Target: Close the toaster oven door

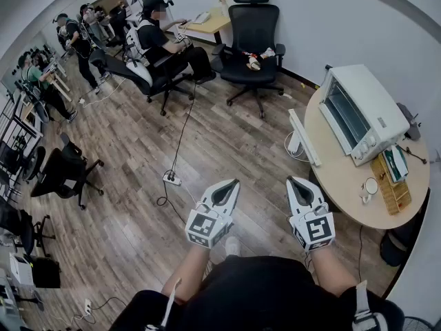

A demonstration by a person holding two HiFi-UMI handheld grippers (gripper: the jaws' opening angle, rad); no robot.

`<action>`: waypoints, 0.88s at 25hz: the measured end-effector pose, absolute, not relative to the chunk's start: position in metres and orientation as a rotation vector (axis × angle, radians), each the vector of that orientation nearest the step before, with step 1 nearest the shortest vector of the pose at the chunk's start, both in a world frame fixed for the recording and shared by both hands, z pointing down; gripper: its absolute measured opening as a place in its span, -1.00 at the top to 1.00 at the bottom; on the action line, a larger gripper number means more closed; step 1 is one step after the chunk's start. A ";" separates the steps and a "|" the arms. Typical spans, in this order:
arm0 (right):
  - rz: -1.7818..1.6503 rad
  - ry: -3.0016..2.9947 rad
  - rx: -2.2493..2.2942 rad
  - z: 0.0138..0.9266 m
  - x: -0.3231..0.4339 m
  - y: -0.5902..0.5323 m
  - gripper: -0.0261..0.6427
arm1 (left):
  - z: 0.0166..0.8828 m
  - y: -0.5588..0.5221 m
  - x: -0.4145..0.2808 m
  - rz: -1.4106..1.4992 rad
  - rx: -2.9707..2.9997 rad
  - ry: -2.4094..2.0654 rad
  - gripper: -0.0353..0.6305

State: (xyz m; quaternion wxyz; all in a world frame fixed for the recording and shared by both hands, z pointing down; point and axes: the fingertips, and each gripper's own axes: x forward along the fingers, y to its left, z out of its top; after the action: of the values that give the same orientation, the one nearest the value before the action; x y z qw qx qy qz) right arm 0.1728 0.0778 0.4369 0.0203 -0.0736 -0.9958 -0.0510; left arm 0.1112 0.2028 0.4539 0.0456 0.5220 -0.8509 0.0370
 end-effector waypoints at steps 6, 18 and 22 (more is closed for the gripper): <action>-0.162 -3.028 -0.181 0.445 0.162 0.069 0.93 | 0.461 0.200 0.107 0.138 1.632 -2.585 0.88; -0.137 -3.057 -0.140 0.442 0.127 0.086 0.93 | 0.471 0.216 0.082 0.231 1.653 -2.572 0.88; -0.112 -3.068 -0.125 0.441 0.106 0.099 0.93 | 0.472 0.227 0.062 0.225 1.669 -2.557 0.88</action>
State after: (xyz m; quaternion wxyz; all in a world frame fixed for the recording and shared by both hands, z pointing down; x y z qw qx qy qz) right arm 0.1063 0.0986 0.4414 0.0343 -0.0407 -0.9979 -0.0364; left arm 0.0623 0.2272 0.4719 0.0400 0.5448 -0.8344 0.0733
